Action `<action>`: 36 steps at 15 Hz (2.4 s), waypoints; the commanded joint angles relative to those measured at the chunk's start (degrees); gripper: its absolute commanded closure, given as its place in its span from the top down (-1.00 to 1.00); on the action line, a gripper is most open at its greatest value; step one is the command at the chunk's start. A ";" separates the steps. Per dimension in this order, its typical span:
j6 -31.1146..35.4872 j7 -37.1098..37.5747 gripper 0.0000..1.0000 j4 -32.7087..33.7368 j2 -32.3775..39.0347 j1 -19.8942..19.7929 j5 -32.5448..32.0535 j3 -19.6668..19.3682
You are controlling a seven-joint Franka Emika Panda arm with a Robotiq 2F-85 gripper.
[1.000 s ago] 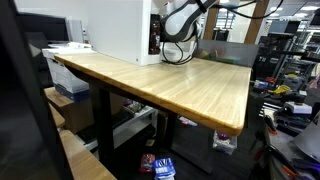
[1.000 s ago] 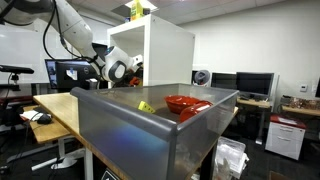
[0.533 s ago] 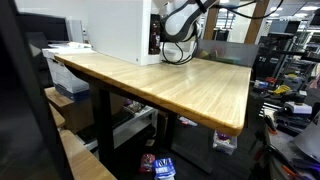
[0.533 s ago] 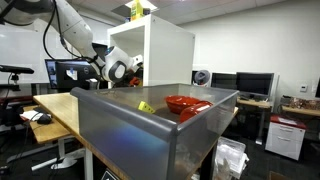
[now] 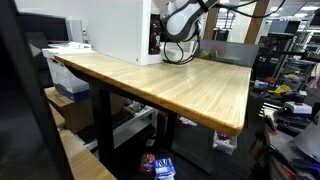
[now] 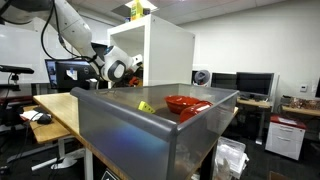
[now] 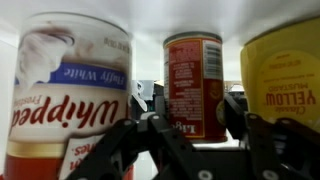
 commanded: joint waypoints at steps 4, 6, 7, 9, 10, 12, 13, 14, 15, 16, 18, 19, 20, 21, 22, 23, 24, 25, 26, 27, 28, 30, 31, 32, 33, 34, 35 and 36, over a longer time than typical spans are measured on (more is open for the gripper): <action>0.32 -0.49 -0.35 -5.49 -4.72 1.49 0.04 -1.58; 0.32 -0.51 -0.35 -6.50 -5.51 1.81 -0.01 -1.91; 0.32 -0.47 -0.35 -7.09 -6.00 1.84 -0.08 -1.91; 0.32 -0.54 -0.35 -8.38 -7.06 2.02 -0.13 -2.05; 0.32 -0.60 -0.35 -8.97 -7.59 2.13 -0.15 -2.11; 0.32 -0.71 -0.35 -9.94 -8.48 2.37 -0.17 -2.25; 0.32 -0.72 -0.35 -10.42 -8.92 2.45 -0.21 -2.27; 0.31 -0.79 -0.35 -10.98 -9.48 2.73 -0.23 -2.45; 0.32 -0.88 -0.35 -11.57 -10.04 2.98 -0.25 -2.60; 0.31 -1.01 -0.35 -12.35 -10.89 3.36 -0.22 -2.81; 0.32 -1.31 -0.35 -13.58 -12.03 4.15 -0.13 -3.41; 0.31 -1.43 -0.35 -14.09 -12.54 4.47 -0.09 -3.67; 0.32 -1.63 -0.35 -15.04 -13.33 5.18 0.02 -4.28; 0.31 -1.77 -0.35 -15.57 -13.82 5.66 0.10 -4.72; 0.31 -1.90 -0.35 -16.50 -14.62 6.19 0.09 -5.21; 0.31 -2.09 -0.35 -17.54 -15.51 6.92 0.21 -5.88; 0.31 -2.21 -0.35 -18.37 -16.25 7.46 0.22 -6.38; 0.31 -2.48 -0.35 -19.81 -17.50 8.36 0.27 -7.25; 0.31 -2.91 -0.35 -21.45 -18.99 9.42 0.35 -8.29; 0.31 -3.37 -0.35 -22.65 -20.18 10.16 0.42 -9.05; 0.31 -3.73 -0.35 -23.62 -21.12 10.79 0.48 -9.65; 0.29 -4.70 -0.35 -25.43 -22.96 12.01 0.71 -10.98; 0.30 -5.17 -0.35 -26.51 -23.91 12.58 0.81 -11.57; 0.30 -5.84 -0.35 -27.41 -24.86 13.14 0.93 -12.24; 0.29 -6.48 -0.35 -28.50 -25.82 13.58 1.03 -12.71; 0.30 -7.09 -0.35 -29.30 -26.62 13.89 1.12 -13.10; 0.30 -7.89 -0.35 -30.27 -27.58 14.20 1.21 -13.46; 0.30 -8.77 -0.35 -31.51 -28.58 14.40 1.34 -13.71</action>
